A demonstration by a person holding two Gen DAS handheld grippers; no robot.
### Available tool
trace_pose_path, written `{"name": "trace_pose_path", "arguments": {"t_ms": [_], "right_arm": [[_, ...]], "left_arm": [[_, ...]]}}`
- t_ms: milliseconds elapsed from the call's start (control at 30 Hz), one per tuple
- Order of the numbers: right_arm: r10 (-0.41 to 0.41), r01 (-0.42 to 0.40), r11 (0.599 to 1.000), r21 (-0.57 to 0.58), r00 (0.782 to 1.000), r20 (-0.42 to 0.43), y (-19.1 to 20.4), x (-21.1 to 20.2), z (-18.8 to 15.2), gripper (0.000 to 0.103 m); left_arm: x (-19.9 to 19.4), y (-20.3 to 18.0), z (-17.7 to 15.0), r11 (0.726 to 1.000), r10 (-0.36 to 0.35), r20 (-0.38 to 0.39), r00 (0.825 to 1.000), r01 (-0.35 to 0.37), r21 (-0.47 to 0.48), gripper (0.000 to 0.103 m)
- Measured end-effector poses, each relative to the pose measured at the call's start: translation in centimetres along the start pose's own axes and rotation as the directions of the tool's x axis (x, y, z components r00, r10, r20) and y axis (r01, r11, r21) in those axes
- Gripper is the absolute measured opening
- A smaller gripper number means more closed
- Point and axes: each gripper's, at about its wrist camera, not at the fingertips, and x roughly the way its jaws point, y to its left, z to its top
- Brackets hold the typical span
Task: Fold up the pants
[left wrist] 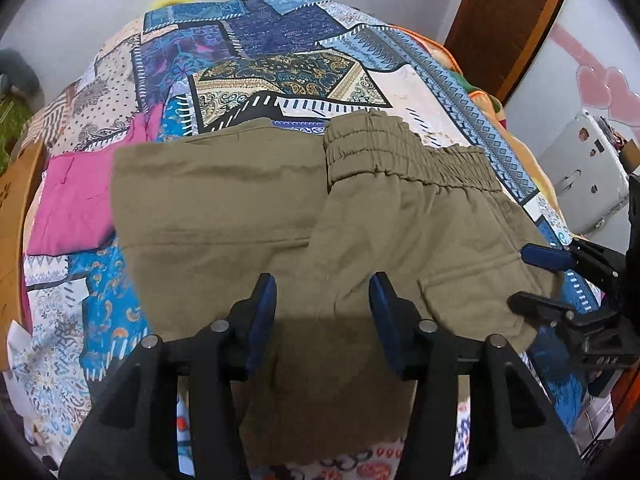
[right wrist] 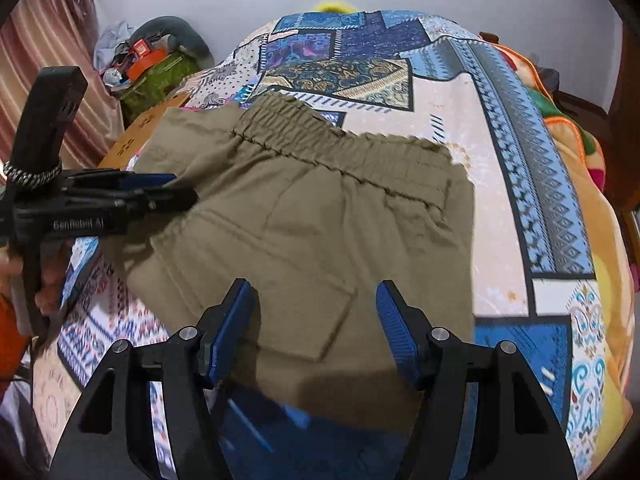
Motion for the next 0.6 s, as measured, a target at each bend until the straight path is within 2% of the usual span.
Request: {"name": "trace_pose_path", "arguments": {"t_ms": [133, 233, 300, 467, 600], "right_arm": [[-0.028, 0.028, 1.0, 0.005, 1.0, 0.012, -0.3, -1.7, -0.8, 0.061], [-0.066, 0.067, 0.998, -0.003, 0.997, 0.025, -0.5, -2.6, -0.7, 0.061], [-0.091, 0.091, 0.996, -0.003, 0.995, 0.04, -1.0, -3.2, -0.8, 0.063], [-0.13, 0.126, 0.99, 0.063, 0.99, 0.062, -3.3, -3.6, -0.7, 0.063], [-0.137, 0.132, 0.984, 0.12, 0.99, 0.031, -5.2, -2.3, -0.5, 0.063]], "left_arm": [[-2.7, 1.2, -0.5, 0.998, -0.039, 0.025, 0.999, 0.041, -0.047, 0.051], [-5.2, 3.0, -0.6, 0.997, 0.009, 0.081, 0.997, -0.002, -0.08, 0.051], [-5.9, 4.6, -0.9, 0.994, 0.04, 0.087, 0.995, -0.031, -0.102, 0.052], [-4.9, 7.8, -2.0, 0.984, 0.037, 0.037, 0.999, -0.03, -0.174, 0.053], [-2.9, 8.8, -3.2, 0.978, -0.013, -0.008, 1.0, 0.011, -0.21, 0.053]]}}
